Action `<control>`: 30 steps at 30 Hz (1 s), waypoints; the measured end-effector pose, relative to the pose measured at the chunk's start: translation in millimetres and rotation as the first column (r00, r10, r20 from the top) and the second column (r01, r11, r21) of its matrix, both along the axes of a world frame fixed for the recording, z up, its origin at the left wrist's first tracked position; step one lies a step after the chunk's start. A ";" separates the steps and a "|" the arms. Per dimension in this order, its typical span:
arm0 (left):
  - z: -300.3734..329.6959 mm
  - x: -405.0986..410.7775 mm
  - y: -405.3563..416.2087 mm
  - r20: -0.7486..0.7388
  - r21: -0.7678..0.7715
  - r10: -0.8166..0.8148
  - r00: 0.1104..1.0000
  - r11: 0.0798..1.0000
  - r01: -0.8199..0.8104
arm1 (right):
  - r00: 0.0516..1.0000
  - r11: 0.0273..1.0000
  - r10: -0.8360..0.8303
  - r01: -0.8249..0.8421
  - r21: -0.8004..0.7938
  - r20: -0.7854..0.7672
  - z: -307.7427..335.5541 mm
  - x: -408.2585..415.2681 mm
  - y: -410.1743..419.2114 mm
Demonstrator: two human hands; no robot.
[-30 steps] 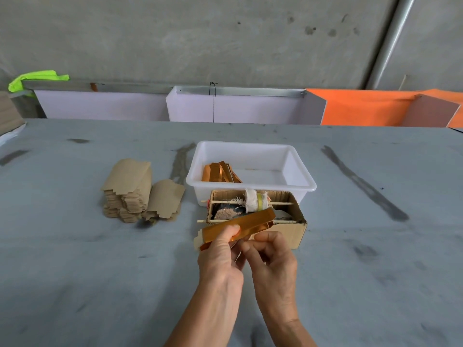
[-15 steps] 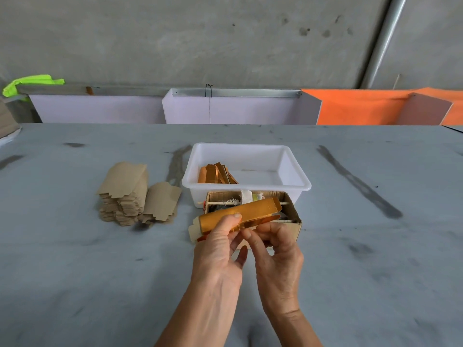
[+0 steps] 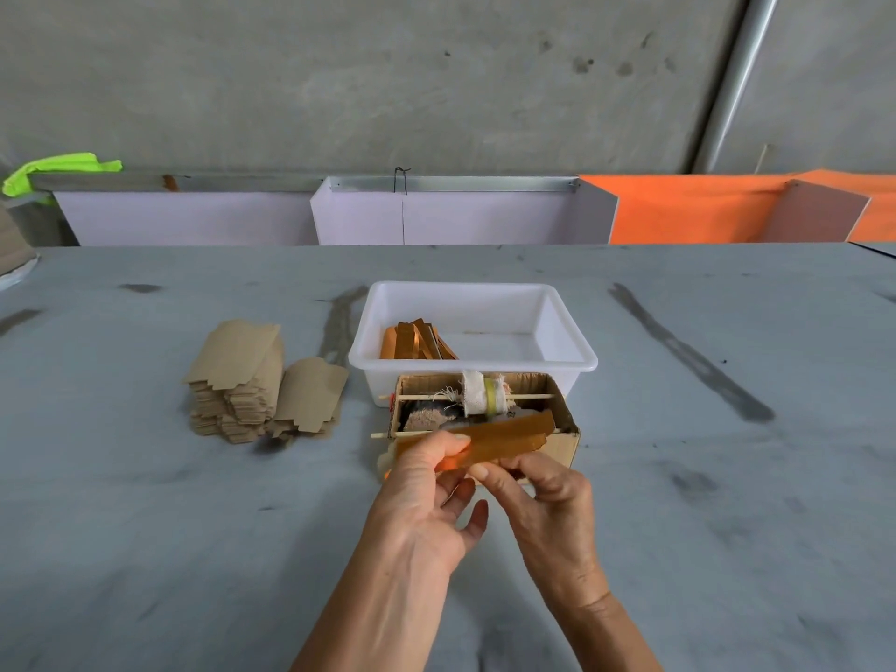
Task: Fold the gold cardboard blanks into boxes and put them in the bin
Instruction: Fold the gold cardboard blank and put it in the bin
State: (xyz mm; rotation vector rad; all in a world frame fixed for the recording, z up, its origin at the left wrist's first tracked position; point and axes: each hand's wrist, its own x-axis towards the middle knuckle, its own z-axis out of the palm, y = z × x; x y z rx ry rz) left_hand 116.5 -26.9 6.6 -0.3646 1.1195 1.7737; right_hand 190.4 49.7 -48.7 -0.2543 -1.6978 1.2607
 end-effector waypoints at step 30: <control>-12.8 2.9 -18.4 -0.170 0.072 -0.053 0.984 0.995 0.066 | 0.911 0.959 -0.277 0.244 0.142 0.305 1.6 47.6 22.9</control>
